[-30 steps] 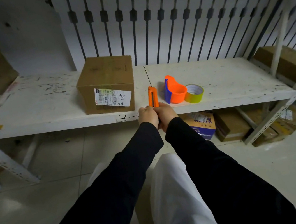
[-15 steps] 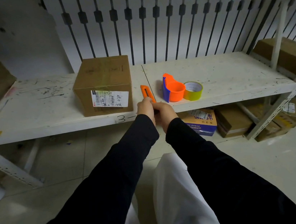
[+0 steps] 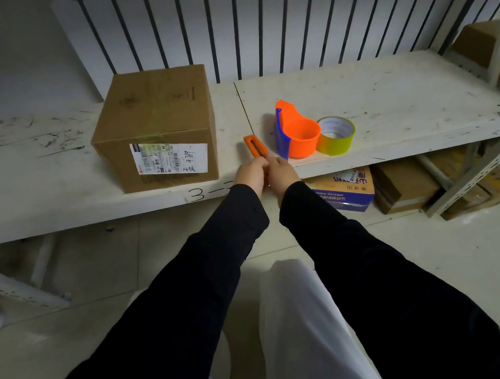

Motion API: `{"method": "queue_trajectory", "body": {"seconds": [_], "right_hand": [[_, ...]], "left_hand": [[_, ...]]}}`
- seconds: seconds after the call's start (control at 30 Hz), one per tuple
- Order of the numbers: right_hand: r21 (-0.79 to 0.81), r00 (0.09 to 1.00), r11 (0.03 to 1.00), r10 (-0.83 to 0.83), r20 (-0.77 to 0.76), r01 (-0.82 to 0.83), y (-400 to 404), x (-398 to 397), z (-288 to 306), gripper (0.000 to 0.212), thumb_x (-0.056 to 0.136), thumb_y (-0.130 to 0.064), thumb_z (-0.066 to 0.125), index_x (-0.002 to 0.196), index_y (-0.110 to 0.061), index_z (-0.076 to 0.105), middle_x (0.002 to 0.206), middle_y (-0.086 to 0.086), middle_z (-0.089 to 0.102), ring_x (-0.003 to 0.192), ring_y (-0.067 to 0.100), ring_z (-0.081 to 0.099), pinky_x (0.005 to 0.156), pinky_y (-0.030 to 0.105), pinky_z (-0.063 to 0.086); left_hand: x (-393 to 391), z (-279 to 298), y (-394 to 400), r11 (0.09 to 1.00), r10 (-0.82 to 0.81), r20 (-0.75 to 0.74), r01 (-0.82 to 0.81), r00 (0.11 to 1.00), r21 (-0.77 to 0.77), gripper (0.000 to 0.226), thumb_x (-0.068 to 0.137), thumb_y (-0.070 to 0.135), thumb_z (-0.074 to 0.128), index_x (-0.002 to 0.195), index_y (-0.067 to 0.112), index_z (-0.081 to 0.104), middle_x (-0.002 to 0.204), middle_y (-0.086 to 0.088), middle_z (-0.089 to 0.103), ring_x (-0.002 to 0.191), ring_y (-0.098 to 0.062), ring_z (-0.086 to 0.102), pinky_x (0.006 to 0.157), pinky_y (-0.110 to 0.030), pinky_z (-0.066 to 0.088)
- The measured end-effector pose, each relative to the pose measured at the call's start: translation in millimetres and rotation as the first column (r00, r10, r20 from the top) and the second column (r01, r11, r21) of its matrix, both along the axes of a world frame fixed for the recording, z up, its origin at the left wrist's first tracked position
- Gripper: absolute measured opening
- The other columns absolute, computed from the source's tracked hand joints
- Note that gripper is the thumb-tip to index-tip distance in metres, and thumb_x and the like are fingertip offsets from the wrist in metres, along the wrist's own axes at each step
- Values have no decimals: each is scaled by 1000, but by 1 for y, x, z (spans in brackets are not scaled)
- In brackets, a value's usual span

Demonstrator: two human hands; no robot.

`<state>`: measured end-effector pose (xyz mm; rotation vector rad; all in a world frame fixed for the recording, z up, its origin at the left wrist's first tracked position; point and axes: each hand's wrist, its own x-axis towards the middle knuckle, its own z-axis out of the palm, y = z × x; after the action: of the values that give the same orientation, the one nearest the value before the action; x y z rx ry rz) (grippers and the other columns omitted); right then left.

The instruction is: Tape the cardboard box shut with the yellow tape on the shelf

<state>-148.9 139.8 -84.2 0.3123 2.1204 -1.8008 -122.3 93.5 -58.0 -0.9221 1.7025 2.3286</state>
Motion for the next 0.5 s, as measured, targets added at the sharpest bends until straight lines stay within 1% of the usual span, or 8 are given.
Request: {"method": "queue_trajectory", "body": {"seconds": [0.07, 0.1, 0.17, 0.2, 0.27, 0.37, 0.43, 0.5], "right_hand": [[21, 1000, 1000, -22, 2, 22, -2, -10, -10, 46, 100, -35, 28, 134, -8, 43, 132, 18, 53, 120, 30, 53, 104, 40, 42], [3, 999, 999, -42, 15, 42, -3, -15, -16, 47, 100, -36, 29, 134, -7, 43, 132, 16, 54, 121, 29, 52, 105, 39, 41], [-25, 997, 996, -79, 23, 80, -5, -23, -26, 47, 99, -35, 33, 134, -5, 43, 131, 13, 55, 120, 28, 52, 105, 38, 41], [-34, 995, 995, -92, 22, 93, -6, -26, -30, 46, 99, -34, 35, 133, -6, 43, 131, 13, 56, 119, 27, 53, 105, 39, 41], [-55, 990, 989, -140, 15, 140, -9, -34, -39, 44, 96, -33, 44, 132, -6, 43, 128, 15, 56, 110, 26, 55, 103, 40, 43], [-93, 971, 967, -233, 49, 236, -13, -42, -49, 33, 89, -29, 58, 111, -10, 41, 109, 13, 57, 94, 24, 55, 93, 38, 48], [-85, 965, 962, -257, 51, 261, -14, -44, -51, 28, 86, -24, 61, 103, -12, 41, 104, 11, 58, 96, 28, 60, 94, 42, 50], [-34, 970, 970, -240, 43, 242, -15, -43, -50, 30, 86, -22, 59, 110, -8, 48, 112, 15, 62, 103, 30, 62, 96, 45, 50]], "left_hand": [[-11, -6, -5, 999, 18, -14, -19, 1000, -39, 31, 93, 11, 43, 113, -7, 58, 77, -7, 52, 72, -21, 50, 70, -28, 43], [-16, -9, -7, 999, 17, 3, -17, 1000, -31, 27, 92, 11, 43, 104, -5, 61, 73, -5, 51, 69, -19, 50, 71, -29, 43], [-24, -17, -11, 999, 26, 42, -24, 999, -34, 24, 92, 13, 42, 74, 8, 58, 75, -6, 54, 82, -23, 54, 83, -34, 43], [-27, -21, -13, 999, 30, 54, -28, 998, -28, 26, 91, 14, 42, 69, 10, 54, 79, -8, 56, 89, -25, 53, 87, -35, 42], [-35, -27, -14, 999, 50, 49, -50, 998, -12, 24, 91, 14, 43, 69, 10, 53, 87, -10, 57, 95, -25, 50, 90, -36, 42], [-39, -28, -14, 998, 65, 43, -65, 997, -2, 27, 91, 12, 44, 65, 12, 52, 75, -5, 54, 86, -23, 52, 87, -35, 43], [-44, -31, -16, 998, 55, 37, -56, 998, 9, 28, 91, 12, 43, 64, 14, 50, 73, -3, 52, 81, -20, 53, 82, -33, 43], [-44, -29, -16, 999, 34, 34, -34, 999, 3, 28, 92, 16, 42, 66, 16, 50, 74, -2, 52, 89, -22, 52, 82, -33, 42]]}}
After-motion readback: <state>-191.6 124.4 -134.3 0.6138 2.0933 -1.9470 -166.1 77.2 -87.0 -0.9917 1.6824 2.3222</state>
